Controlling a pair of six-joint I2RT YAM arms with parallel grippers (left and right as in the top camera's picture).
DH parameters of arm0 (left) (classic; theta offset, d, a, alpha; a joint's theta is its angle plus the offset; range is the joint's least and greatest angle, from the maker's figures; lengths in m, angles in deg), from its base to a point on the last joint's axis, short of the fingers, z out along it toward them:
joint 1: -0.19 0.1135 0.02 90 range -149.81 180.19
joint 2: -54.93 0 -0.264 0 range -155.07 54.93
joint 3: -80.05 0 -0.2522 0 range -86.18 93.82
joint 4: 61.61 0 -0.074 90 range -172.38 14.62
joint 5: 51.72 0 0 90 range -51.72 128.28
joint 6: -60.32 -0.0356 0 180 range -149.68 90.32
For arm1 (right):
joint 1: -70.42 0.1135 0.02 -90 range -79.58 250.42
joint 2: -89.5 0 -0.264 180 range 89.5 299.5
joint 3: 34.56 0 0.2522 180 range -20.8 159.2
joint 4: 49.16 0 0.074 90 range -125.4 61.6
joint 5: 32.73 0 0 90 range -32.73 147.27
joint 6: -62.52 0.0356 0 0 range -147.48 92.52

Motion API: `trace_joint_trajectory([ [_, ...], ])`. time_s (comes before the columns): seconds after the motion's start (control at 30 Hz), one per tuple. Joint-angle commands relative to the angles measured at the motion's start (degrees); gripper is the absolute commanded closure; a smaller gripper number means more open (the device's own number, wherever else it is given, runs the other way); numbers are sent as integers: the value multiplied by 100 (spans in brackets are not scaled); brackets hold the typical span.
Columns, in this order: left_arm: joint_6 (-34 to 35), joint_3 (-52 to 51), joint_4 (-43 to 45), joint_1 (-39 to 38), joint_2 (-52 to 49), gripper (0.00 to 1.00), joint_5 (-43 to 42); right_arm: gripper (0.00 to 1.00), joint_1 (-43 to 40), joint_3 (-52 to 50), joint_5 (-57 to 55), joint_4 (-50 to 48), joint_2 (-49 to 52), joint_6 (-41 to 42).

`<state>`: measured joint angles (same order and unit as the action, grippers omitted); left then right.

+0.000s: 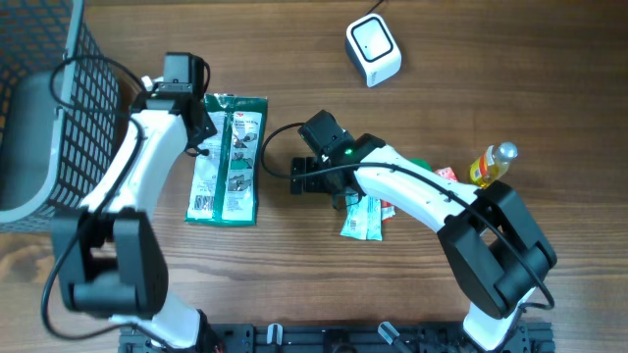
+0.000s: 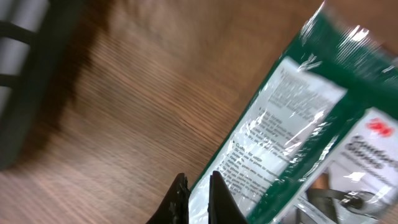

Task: Scan the item barcode
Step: 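Lower the left gripper onto the green glove pack and grasp it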

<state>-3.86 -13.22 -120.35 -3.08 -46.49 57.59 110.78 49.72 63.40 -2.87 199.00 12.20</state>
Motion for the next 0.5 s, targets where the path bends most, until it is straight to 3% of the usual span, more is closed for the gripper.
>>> trace_joint_trajectory([
  [0.0,-13,-76,33,35,-560,96,-195,0,28,-52,-122,-11,-85,76],
  [0.13,-22,-76,31,26,-925,96,-332,0,28,-52,-120,-13,-85,76],
  [0.3,-271,-76,-164,0,-1119,96,-1637,0,28,-52,-120,2,-85,79],
  [0.47,-271,-76,-472,-249,-1126,96,-1888,0,28,-52,-24,13,-85,55],
])
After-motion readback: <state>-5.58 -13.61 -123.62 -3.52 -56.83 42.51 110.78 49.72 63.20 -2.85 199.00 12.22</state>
